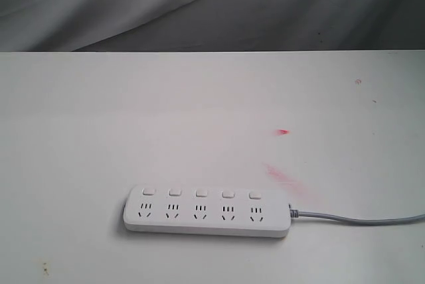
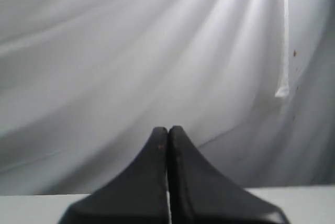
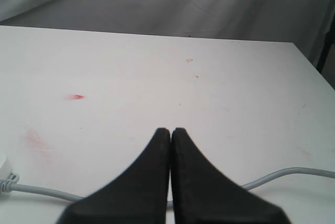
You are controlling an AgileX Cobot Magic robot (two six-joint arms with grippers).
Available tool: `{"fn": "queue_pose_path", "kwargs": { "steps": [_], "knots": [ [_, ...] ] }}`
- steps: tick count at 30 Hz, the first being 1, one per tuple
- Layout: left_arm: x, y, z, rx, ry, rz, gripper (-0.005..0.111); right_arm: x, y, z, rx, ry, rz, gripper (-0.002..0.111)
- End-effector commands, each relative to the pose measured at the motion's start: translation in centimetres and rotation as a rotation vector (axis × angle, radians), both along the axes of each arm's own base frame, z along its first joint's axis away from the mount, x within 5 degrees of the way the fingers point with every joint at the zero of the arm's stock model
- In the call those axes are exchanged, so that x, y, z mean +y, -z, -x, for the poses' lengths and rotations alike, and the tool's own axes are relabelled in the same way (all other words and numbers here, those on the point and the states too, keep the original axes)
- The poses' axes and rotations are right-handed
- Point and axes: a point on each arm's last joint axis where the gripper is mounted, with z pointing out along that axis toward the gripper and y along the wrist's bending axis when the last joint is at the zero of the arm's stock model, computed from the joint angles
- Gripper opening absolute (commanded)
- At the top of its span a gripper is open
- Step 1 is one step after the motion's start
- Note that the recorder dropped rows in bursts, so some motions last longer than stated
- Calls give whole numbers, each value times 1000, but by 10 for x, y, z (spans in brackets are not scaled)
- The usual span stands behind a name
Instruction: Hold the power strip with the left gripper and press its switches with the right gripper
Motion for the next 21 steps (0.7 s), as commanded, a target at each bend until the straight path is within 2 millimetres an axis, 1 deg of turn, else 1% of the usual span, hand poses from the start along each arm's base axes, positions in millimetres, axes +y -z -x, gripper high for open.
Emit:
{"fn": "queue_pose_path", "kwargs": {
  "steps": [1, 3, 5, 14, 15, 17, 19, 21],
  "knots": [
    [1, -8, 3, -98, 99, 376, 0, -1, 0, 0, -7, 7, 5, 0],
    [1, -10, 3, -118, 121, 432, 0, -1, 0, 0, -7, 7, 5, 0],
    [1, -11, 4, -131, 131, 452, 0, -1, 0, 0, -7, 7, 5, 0],
    [1, -12, 4, -138, 133, 455, 0, -1, 0, 0, -7, 7, 5, 0],
    [1, -11, 4, -125, 136, 473, 0, -1, 0, 0, -7, 7, 5, 0],
    [1, -2, 1, -18, 114, 480, 0, -1, 0, 0, -7, 7, 5, 0],
    [1, -7, 2, 113, 80, 467, 0, -1, 0, 0, -7, 7, 5, 0],
    [1, -20, 6, 128, 75, 463, 0, -1, 0, 0, -7, 7, 5, 0]
  ]
}}
